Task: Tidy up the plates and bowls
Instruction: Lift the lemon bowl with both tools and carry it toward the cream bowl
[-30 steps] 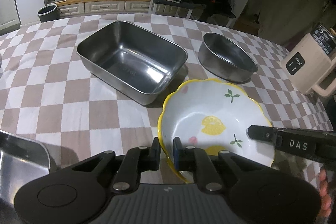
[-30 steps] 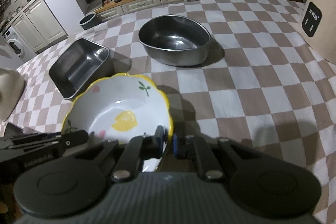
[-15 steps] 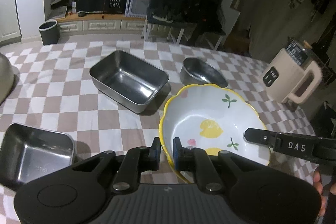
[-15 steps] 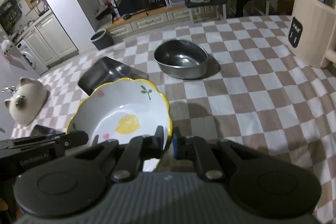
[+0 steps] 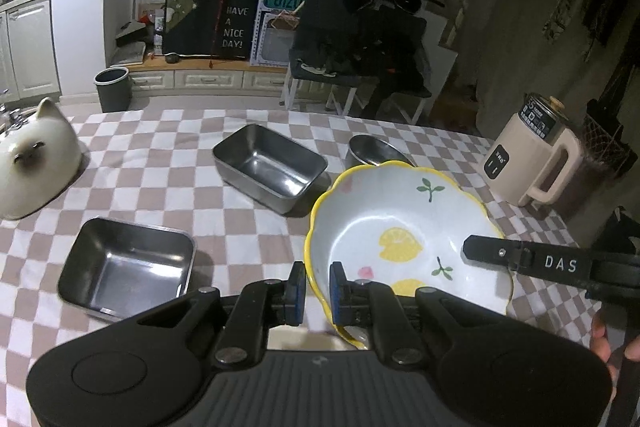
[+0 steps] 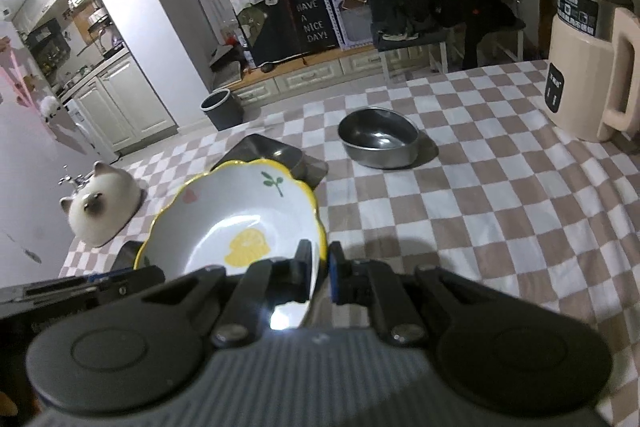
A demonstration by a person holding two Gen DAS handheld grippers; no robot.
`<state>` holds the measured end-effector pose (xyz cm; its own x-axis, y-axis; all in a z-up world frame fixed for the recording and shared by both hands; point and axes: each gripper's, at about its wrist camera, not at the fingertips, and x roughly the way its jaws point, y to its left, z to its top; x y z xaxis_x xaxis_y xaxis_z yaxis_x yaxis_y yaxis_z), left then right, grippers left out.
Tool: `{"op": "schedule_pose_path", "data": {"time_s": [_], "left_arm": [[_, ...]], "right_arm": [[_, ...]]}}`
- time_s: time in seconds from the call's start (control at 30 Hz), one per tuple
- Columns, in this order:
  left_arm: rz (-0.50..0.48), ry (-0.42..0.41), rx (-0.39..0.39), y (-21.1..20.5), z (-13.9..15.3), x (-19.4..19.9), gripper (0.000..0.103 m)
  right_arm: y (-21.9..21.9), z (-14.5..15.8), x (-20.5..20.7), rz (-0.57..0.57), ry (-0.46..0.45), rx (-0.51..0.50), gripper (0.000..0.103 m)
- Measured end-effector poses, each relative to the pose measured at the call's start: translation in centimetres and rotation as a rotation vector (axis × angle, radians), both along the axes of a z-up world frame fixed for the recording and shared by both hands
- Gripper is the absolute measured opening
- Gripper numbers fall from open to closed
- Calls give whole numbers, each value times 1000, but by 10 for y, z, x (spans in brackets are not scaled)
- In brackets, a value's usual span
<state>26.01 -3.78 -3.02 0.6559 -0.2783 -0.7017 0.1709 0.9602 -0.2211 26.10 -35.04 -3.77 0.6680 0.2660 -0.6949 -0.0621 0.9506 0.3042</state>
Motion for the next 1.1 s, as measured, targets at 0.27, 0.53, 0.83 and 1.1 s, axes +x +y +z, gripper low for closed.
{"op": "schedule_pose_path", "data": {"time_s": [0.27,0.53,0.83,1.1], "left_arm": [[52,8,-28,30,1,-23,13],[84,37,-19,52,-6,-33,13],[107,93,-9,79,-23,-41,13],[130,122,9,94,-29,-47,13]], "right_arm": [[19,2,-21,63,-20,-25,11],[35,-5,-22,101,41,-19,11],[57,-20,-21,168,115,-36,11],[76,-28,-20,225,152,-77,11]]}}
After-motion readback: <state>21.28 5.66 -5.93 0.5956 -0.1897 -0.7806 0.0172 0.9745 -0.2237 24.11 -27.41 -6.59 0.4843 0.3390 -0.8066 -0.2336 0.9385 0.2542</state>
